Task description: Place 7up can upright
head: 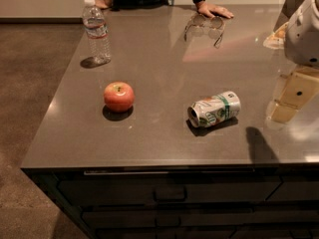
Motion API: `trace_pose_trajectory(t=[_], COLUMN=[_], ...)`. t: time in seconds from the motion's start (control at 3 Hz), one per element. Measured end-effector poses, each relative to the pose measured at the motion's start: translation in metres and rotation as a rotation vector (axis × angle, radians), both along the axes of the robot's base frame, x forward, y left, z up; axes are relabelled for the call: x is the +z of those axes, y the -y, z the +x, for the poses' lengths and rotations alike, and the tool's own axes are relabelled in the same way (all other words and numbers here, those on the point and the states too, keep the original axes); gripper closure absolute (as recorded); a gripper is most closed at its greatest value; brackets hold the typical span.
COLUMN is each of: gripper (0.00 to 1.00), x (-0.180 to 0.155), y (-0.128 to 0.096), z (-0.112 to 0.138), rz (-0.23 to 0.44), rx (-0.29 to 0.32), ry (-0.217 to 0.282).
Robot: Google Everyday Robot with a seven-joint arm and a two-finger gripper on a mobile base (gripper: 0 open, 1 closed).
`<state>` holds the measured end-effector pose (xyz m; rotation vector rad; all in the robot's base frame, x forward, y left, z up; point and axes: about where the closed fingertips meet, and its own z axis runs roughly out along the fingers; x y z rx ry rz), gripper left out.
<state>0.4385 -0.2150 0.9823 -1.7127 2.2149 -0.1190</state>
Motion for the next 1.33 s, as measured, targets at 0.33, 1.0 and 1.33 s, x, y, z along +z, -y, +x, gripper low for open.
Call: trace_pose_trajectory(t=[0.33, 1.0, 1.33], gripper=[0.00, 0.00, 0.00], x=[0.000, -0.019, -0.060], y=[0.000, -0.020, -0.044], z=[0.000, 0.036, 0.055], rz=[0.000, -0.066, -0.117], rx=[0.000, 0.156, 0.331], ry=[0.000, -0.015, -0.089])
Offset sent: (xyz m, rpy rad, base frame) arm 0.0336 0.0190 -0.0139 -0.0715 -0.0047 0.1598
